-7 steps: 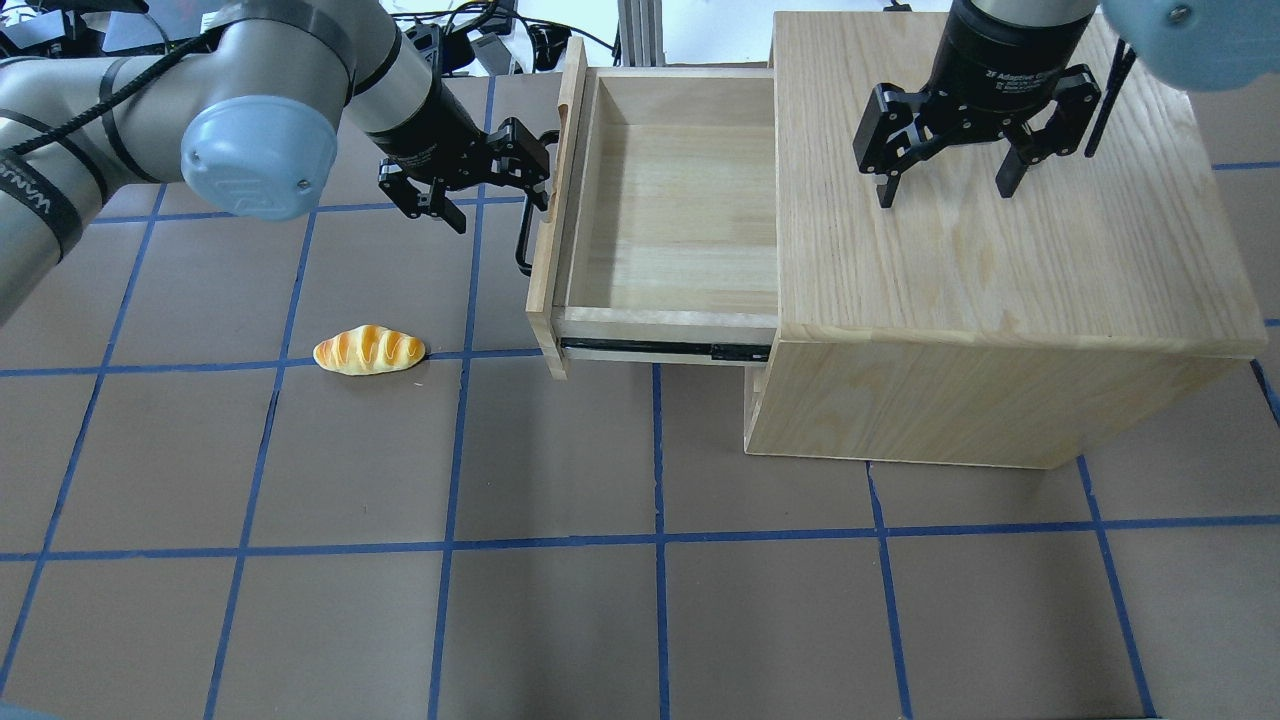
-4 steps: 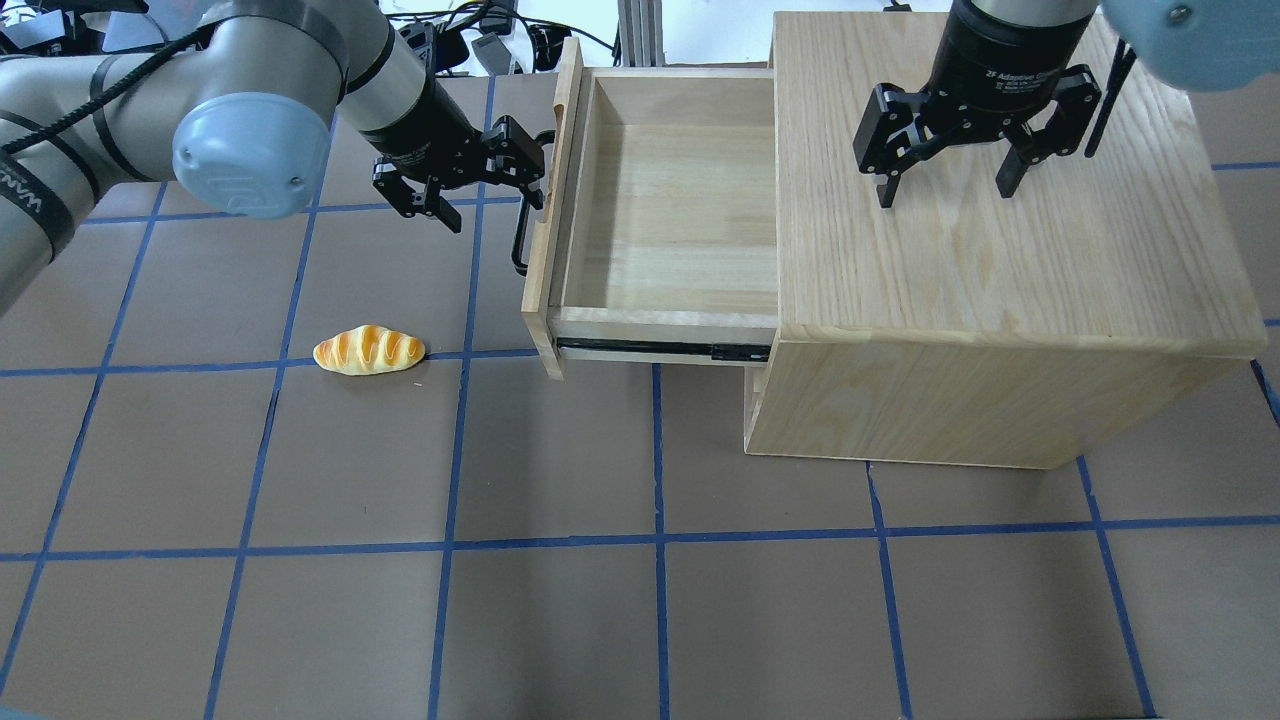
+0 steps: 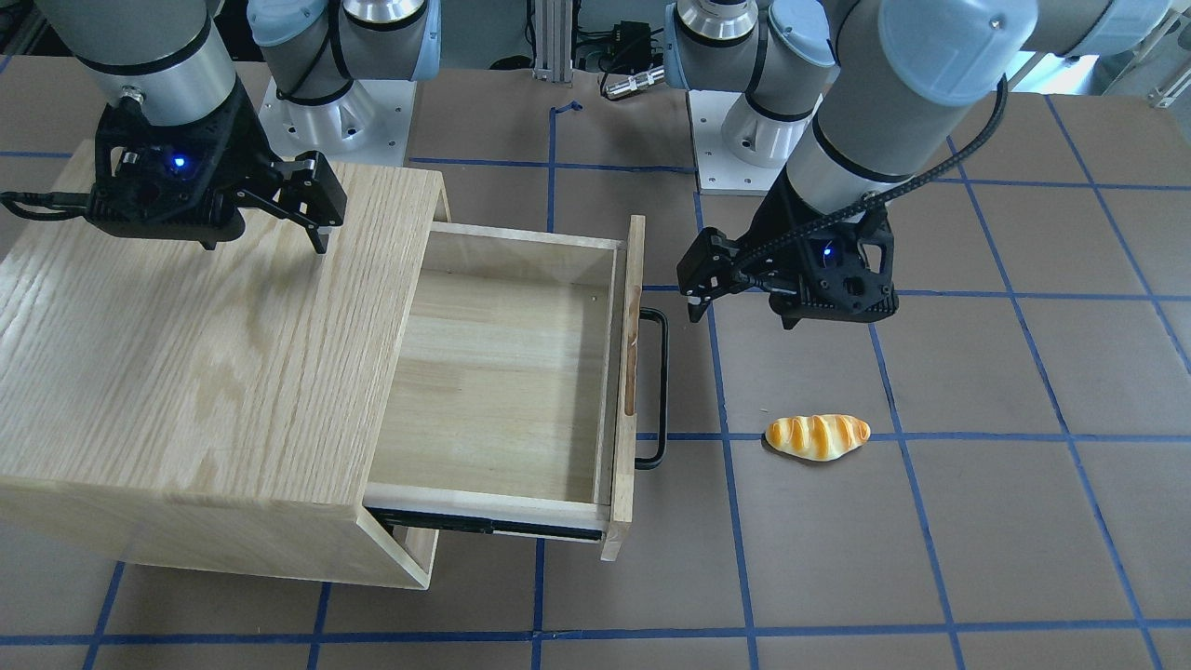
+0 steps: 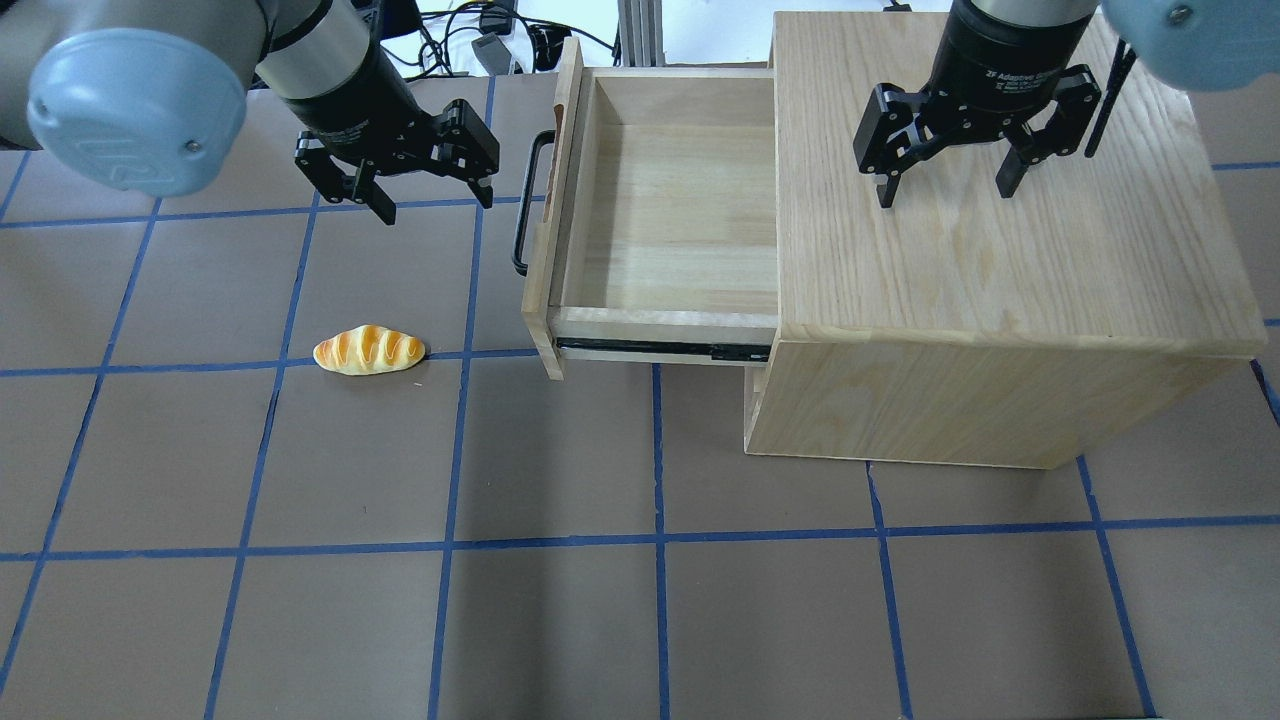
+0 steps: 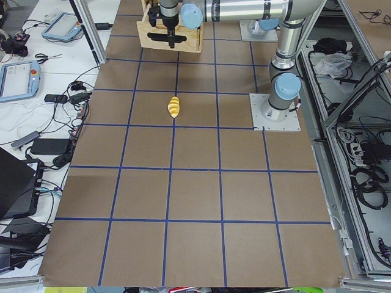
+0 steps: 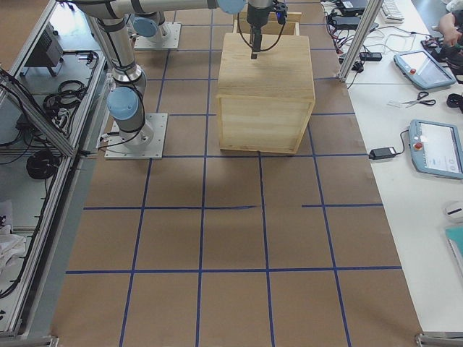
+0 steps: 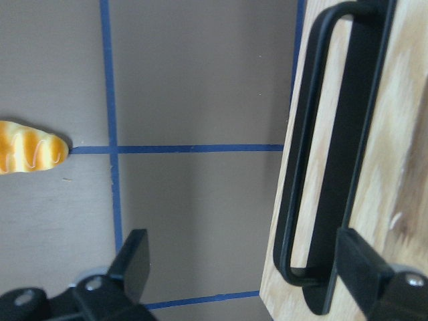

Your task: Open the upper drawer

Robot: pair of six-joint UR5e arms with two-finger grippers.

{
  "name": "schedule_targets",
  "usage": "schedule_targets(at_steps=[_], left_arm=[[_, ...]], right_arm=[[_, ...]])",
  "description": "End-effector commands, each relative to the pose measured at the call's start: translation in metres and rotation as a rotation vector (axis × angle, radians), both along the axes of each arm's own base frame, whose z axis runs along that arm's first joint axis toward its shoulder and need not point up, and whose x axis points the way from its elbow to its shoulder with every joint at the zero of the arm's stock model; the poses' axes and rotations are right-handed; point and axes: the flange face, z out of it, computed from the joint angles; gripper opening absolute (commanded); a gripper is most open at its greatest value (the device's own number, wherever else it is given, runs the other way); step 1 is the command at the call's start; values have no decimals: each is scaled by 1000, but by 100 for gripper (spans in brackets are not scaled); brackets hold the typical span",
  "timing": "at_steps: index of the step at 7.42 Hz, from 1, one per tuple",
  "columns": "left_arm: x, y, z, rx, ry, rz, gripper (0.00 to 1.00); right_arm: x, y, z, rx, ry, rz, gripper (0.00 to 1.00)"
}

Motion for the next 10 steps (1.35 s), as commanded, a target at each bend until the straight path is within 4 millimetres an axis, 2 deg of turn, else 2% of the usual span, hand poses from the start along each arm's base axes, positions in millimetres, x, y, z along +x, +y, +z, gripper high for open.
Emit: schedule_targets(at_steps=[1, 3, 6, 8, 10], left_arm=[[11, 29, 33, -16, -98, -6, 100], [15, 44, 53, -41, -125, -5, 100], [18, 43, 50, -36, -129, -16, 100], [32, 39, 51, -38, -156, -39, 100], [35, 40, 53, -38, -155, -42, 100]], right_arm=[[0, 0, 0, 0, 0, 0, 100], [0, 0, 0, 0, 0, 0, 100], [0, 0, 0, 0, 0, 2, 100], [0, 0, -1, 1, 0, 0, 100], [0, 0, 0, 0, 0, 2, 100]])
